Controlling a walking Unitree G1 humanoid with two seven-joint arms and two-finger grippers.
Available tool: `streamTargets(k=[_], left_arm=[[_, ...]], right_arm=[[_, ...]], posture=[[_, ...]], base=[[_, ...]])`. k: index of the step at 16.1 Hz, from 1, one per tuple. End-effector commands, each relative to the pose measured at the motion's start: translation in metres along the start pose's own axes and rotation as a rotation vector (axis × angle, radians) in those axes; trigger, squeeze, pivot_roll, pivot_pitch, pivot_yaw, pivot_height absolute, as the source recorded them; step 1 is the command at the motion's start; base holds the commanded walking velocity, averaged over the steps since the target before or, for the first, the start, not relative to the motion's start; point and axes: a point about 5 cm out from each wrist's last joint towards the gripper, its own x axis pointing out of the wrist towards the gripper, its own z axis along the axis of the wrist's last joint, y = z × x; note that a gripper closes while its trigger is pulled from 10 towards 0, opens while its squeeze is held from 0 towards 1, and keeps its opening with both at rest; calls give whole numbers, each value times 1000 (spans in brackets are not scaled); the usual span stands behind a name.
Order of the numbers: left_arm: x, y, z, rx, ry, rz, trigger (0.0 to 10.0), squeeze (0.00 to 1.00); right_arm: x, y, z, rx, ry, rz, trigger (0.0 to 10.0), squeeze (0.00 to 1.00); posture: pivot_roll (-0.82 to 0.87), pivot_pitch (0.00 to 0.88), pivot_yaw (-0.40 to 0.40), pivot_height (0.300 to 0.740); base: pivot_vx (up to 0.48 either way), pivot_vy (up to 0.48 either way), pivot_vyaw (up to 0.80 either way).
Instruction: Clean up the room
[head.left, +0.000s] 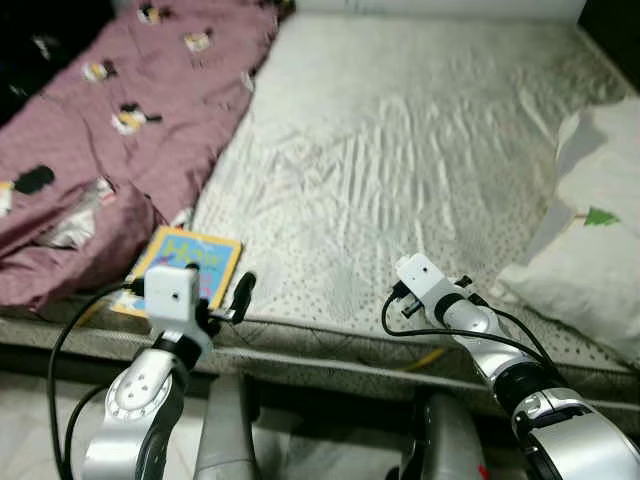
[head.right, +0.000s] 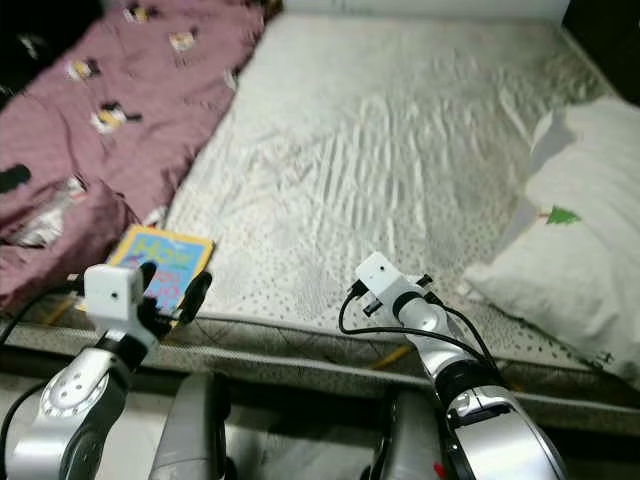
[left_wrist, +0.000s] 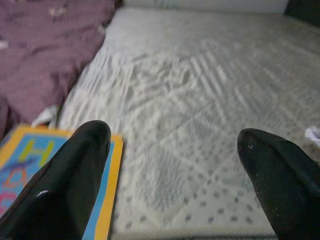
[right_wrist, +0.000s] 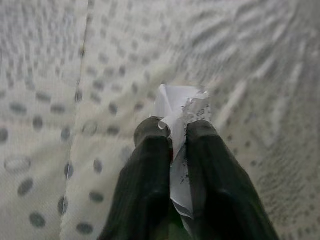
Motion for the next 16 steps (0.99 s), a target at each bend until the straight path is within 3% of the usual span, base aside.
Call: streamTargets(k=[1,2,6,7,9,11,13,14,15,16], left_arm=[[3,2,-5,9,18,2,10000,0],[4,2,-5,9,18,1,10000,0],[19,1,-4,17,-12,-11,10000,0],[26,7,1,31,-49,41,10000,0],[30,14,4,36,-69,91,10000,0],[30,23,2,32,-83,191,10000,0],[29,24,1,34,-89,208,10000,0],[29,24,-1,37,-96,206,10000,0],[29,25,-2,37,-101,206,10000,0],[28,25,-4,35,-97,206,10000,0]], right_arm=[[2,-2,4,42,-16,-21,0,0],[2,-2,5,49,-15,-24,0,0],[1,-8,5,249,-46,-84,0,0],[2,-14,14,472,-108,-131,0,0],[1,-17,19,619,-160,-158,0,0],[-6,-10,24,840,-261,-186,0,0],[-15,-3,29,901,-337,-202,0,0],[-21,-1,32,906,-381,-210,1333,0],[-24,1,34,918,-404,-230,10000,0],[-27,-2,37,936,-427,-255,10000,0]], posture=[[115,0,21,540],[114,0,22,540],[88,0,30,540],[76,0,30,540],[68,0,30,540],[58,0,24,540],[56,0,22,540],[60,0,18,540],[53,0,23,540],[48,0,31,540]], base=[[0,0,0],[0,0,0],[0,0,0],[0,0,0],[0,0,0],[0,0,0],[0,0,0],[0,0,0],[0,0,0],[0,0,0]])
